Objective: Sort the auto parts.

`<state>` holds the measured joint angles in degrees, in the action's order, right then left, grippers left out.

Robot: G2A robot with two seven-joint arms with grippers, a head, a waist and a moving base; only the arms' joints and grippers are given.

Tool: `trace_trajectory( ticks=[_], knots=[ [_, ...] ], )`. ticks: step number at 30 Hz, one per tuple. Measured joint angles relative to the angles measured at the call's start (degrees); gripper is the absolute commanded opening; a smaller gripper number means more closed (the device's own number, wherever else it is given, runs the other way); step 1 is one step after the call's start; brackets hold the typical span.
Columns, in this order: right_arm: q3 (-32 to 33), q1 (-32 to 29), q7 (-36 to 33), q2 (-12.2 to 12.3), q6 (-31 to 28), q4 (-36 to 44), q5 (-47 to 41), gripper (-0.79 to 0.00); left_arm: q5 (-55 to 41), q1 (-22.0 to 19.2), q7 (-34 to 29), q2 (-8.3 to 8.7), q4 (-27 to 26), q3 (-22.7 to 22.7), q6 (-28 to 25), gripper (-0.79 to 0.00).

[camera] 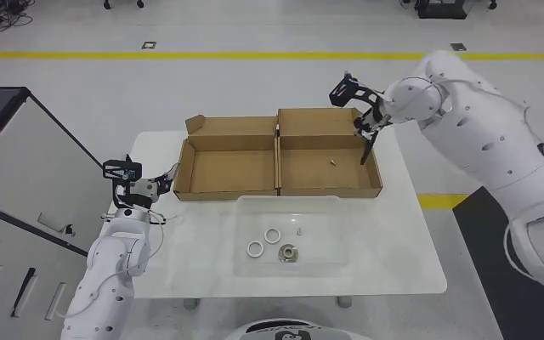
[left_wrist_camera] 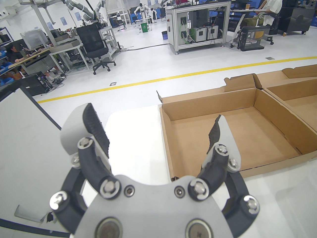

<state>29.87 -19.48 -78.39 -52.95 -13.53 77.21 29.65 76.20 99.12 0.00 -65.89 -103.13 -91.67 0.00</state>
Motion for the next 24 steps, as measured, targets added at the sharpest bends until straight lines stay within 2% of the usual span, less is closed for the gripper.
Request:
trace_trajectory(
  ticks=[12,24],
  knots=[
    [-5.0,-6.2,8.7,-2.9,3.7,-4.2,5.9,-0.785,0.0,0.0,0.0,0.00,0.0,0.0,0.0,0.000],
    [-6.7,-8.7,11.1,-6.0,3.7,-9.7,5.9,-0.785,0.0,0.0,0.0,0.00,0.0,0.0,0.0,0.000]
  ],
)
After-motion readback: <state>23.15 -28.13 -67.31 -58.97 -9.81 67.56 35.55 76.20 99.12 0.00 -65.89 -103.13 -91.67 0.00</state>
